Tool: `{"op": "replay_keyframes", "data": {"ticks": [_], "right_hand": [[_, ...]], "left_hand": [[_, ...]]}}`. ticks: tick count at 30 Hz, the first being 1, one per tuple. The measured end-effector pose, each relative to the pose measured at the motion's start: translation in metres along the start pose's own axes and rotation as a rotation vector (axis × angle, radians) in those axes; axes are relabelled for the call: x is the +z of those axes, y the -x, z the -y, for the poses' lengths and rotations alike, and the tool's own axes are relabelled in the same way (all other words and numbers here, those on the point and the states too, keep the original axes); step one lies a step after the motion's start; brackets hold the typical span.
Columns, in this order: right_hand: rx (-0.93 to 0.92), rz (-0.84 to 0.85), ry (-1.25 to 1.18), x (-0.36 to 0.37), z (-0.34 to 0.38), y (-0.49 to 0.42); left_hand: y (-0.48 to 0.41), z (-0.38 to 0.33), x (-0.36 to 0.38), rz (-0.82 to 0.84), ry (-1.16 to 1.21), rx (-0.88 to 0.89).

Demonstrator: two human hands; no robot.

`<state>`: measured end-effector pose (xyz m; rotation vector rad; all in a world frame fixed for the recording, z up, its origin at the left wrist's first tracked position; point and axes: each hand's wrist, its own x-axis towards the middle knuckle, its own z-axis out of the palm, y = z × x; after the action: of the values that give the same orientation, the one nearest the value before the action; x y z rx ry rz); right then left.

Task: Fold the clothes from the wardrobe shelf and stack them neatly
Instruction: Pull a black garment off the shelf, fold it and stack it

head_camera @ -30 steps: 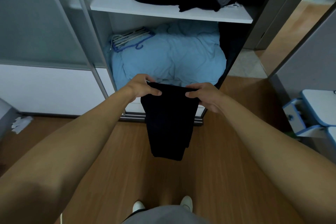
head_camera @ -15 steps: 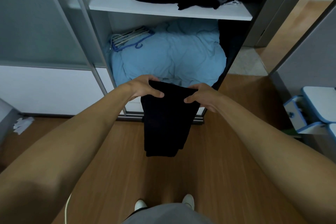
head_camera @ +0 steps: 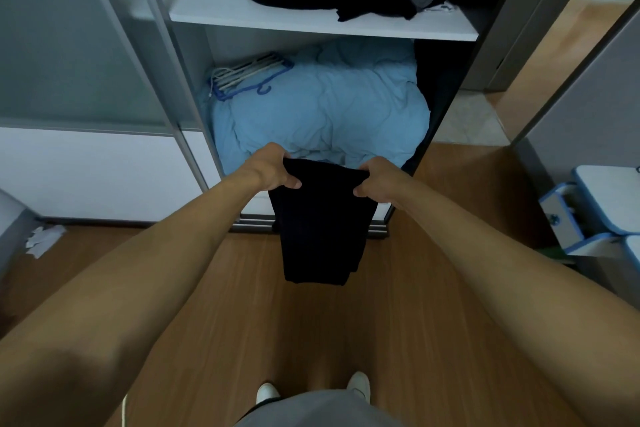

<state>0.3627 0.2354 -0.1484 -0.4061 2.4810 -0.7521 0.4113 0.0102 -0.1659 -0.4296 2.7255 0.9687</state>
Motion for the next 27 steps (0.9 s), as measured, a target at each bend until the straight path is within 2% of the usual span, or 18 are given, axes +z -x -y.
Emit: {"op": "replay_keyframes", "data": {"ticks": [5, 10, 17, 19, 22, 27], "right_hand": [[-0.003, -0.009, 0.105, -0.008, 0.007, 0.002], [0.009, 0.062, 0.272, -0.008, 0.009, 0.004], [-0.130, -0.092, 0.331, -0.008, -0.002, 0.002], [-0.203, -0.104, 0.230, -0.013, -0.008, 0.005], [-0.248, -0.077, -0.137, -0.020, -0.019, 0.012], [-0.246, -0.127, -0.549, -0.026, -0.014, 0.019]], "left_hand": [[0.001, -0.006, -0.003, -0.037, -0.065, 0.003], [0.003, -0.006, -0.004, -0.005, -0.092, -0.020], [0.008, -0.003, -0.010, 0.009, -0.083, 0.057], [0.013, 0.001, -0.016, 0.066, 0.030, 0.118], [0.027, 0.008, -0.028, 0.105, 0.268, 0.166], [0.028, 0.020, -0.023, -0.023, 0.585, 0.172]]}}
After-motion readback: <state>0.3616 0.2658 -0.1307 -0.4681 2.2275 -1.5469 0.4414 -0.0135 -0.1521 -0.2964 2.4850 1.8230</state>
